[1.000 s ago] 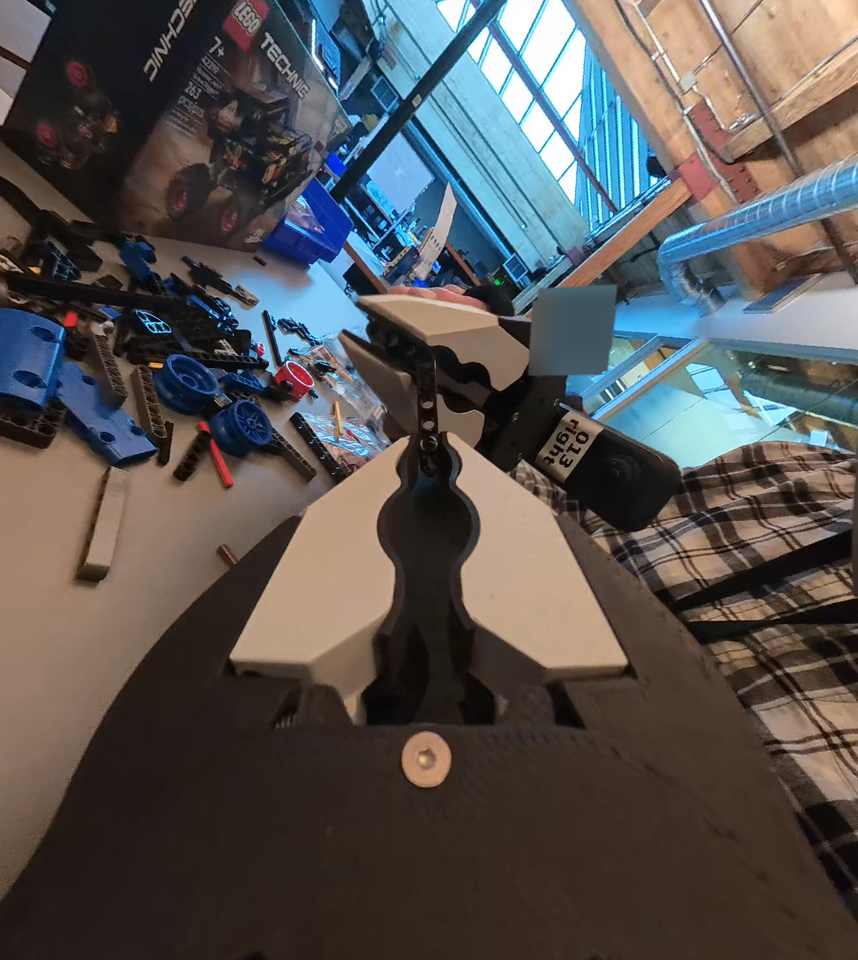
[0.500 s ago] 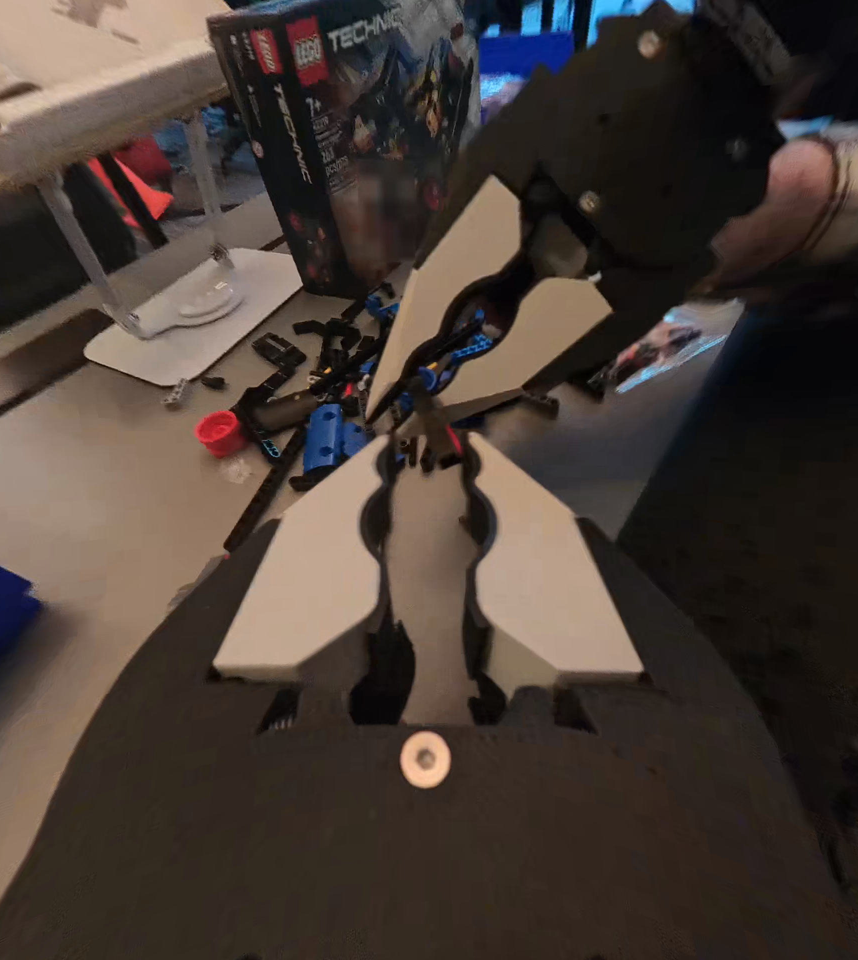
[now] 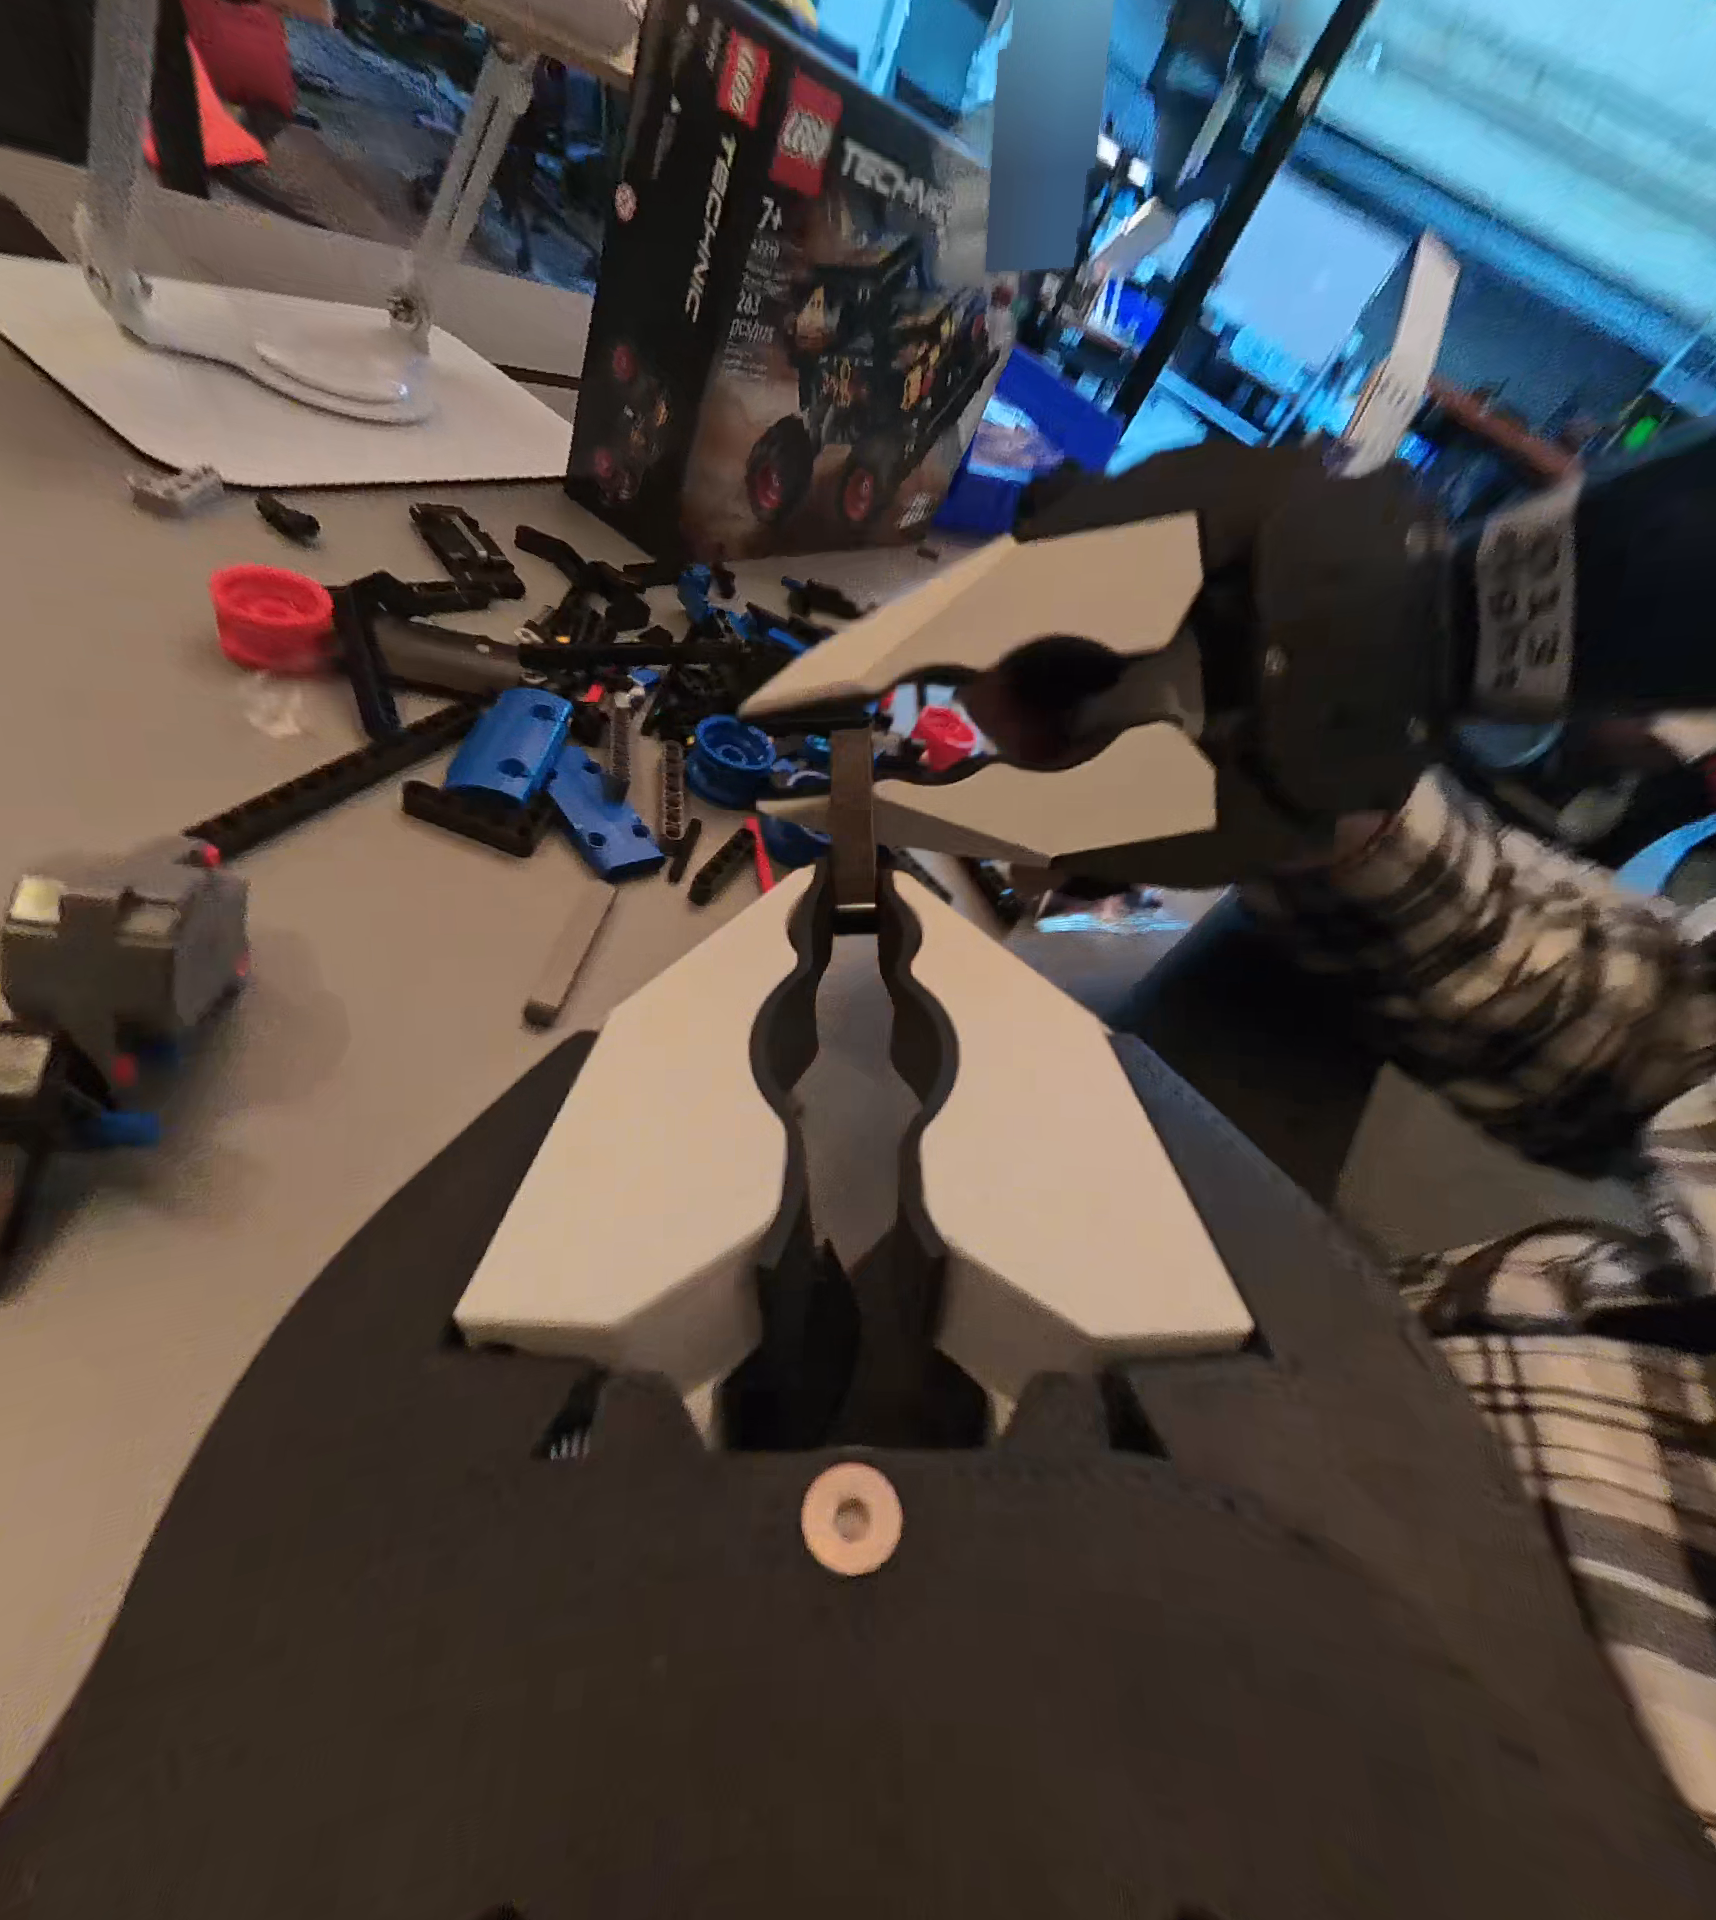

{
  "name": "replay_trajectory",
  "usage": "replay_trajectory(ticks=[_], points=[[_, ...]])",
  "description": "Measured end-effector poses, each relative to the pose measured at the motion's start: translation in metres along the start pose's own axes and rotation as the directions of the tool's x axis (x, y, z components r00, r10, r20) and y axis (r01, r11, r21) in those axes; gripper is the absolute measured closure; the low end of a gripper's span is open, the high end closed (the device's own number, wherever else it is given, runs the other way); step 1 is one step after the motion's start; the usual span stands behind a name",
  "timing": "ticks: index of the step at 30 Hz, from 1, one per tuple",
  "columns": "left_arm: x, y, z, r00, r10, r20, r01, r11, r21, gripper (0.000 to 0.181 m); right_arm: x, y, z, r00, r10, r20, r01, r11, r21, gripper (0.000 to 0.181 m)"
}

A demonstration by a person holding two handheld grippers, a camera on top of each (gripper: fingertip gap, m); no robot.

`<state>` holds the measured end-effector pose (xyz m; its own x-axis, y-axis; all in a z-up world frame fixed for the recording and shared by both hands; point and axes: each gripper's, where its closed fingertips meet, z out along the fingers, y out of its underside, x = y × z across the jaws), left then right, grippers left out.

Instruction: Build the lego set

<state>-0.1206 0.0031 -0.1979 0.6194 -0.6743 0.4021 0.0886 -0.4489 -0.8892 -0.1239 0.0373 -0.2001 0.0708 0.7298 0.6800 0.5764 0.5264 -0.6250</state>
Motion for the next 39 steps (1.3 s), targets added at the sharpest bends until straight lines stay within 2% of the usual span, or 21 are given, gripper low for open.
replay_trajectory(ticks=[1,4,7,9,10,12,14,15,16,18,20,21,23,24,27,31,32,34,39], points=[[0.0,-0.002,-0.002,0.999,-0.044,-0.021,0.044,0.999,0.02,0.176,0.0,-0.003,0.0,0.999,-0.034,-0.022,0.034,0.999,0.01,0.175],[0.002,-0.001,-0.004,0.99,-0.125,-0.072,0.127,0.992,0.02,0.176,0.002,-0.008,0.001,0.995,-0.075,-0.06,0.076,0.997,0.019,0.176],[0.003,-0.003,-0.005,0.988,-0.128,-0.089,0.13,0.991,0.026,0.173,0.002,-0.009,0.001,0.997,-0.047,-0.057,0.048,0.998,0.03,0.177],[-0.002,-0.007,-0.009,0.995,-0.085,-0.058,0.088,0.995,0.037,0.145,0.004,-0.004,0.002,0.998,-0.026,-0.055,0.027,1.0,0.01,0.178],[-0.01,-0.01,-0.013,0.999,-0.035,-0.008,0.035,0.998,0.042,0.136,0.005,-0.001,0.003,0.998,-0.01,-0.055,0.01,1.0,-0.001,0.178],[-0.038,-0.016,-0.024,0.975,0.159,0.157,-0.16,0.987,-0.008,0.134,0.007,0.006,0.004,0.999,0.024,-0.046,-0.025,1.0,-0.016,0.178],[-0.08,-0.019,-0.036,0.85,0.408,0.333,-0.373,0.913,-0.165,0.138,0.007,0.011,0.007,0.998,0.049,-0.033,-0.05,0.998,-0.035,0.178],[-0.096,-0.017,-0.037,0.809,0.472,0.351,-0.404,0.88,-0.251,0.137,0.005,0.014,0.008,0.998,0.059,-0.022,-0.06,0.997,-0.044,0.178],[-0.103,-0.012,-0.033,0.819,0.483,0.308,-0.39,0.864,-0.318,0.134,0.003,0.015,0.009,0.998,0.06,-0.013,-0.061,0.997,-0.049,0.178],[-0.113,-0.01,-0.021,0.865,0.431,0.257,-0.328,0.873,-0.361,0.129,0.0,0.016,0.011,0.999,0.044,-0.007,-0.044,0.998,-0.052,0.178],[-0.12,-0.004,-0.009,0.9,0.387,0.201,-0.279,0.865,-0.417,0.135,-0.002,0.017,0.011,0.999,0.04,-0.001,-0.04,0.998,-0.055,0.178],[-0.128,0.0,-0.005,0.9,0.383,0.207,-0.259,0.854,-0.451,0.138,-0.003,0.018,0.012,0.999,0.04,-0.001,-0.04,0.997,-0.059,0.178],[-0.143,0.009,-0.003,0.887,0.407,0.217,-0.246,0.815,-0.524,0.158,-0.003,0.021,0.012,0.999,0.041,0.0,-0.041,0.997,-0.067,0.178],[-0.145,0.012,-0.002,0.889,0.407,0.211,-0.241,0.807,-0.54,0.158,-0.002,0.023,0.012,0.999,0.044,0.001,-0.044,0.997,-0.069,0.178],[-0.143,0.009,0.002,0.93,0.312,0.195,-0.175,0.841,-0.512,0.158,-0.003,0.024,0.012,0.998,0.056,0.009,-0.055,0.996,-0.068,0.178],[-0.122,-0.006,0.012,0.997,-0.044,0.065,0.064,0.93,-0.362,0.158,-0.006,0.025,0.011,0.997,0.07,0.036,-0.068,0.995,-0.069,0.177],[-0.119,-0.008,0.013,0.991,-0.133,0.023,0.133,0.93,-0.344,0.158,-0.007,0.026,0.011,0.997,0.071,0.041,-0.068,0.995,-0.07,0.177],[-0.129,-0.002,0.016,0.975,-0.221,0.024,0.215,0.911,-0.352,0.158,-0.007,0.026,0.011,0.996,0.071,0.046,-0.068,0.995,-0.071,0.177],[-0.146,0.005,0.018,0.953,-0.301,0.037,0.295,0.893,-0.341,0.156,-0.008,0.027,0.011,0.996,0.075,0.053,-0.071,0.995,-0.074,0.178]])
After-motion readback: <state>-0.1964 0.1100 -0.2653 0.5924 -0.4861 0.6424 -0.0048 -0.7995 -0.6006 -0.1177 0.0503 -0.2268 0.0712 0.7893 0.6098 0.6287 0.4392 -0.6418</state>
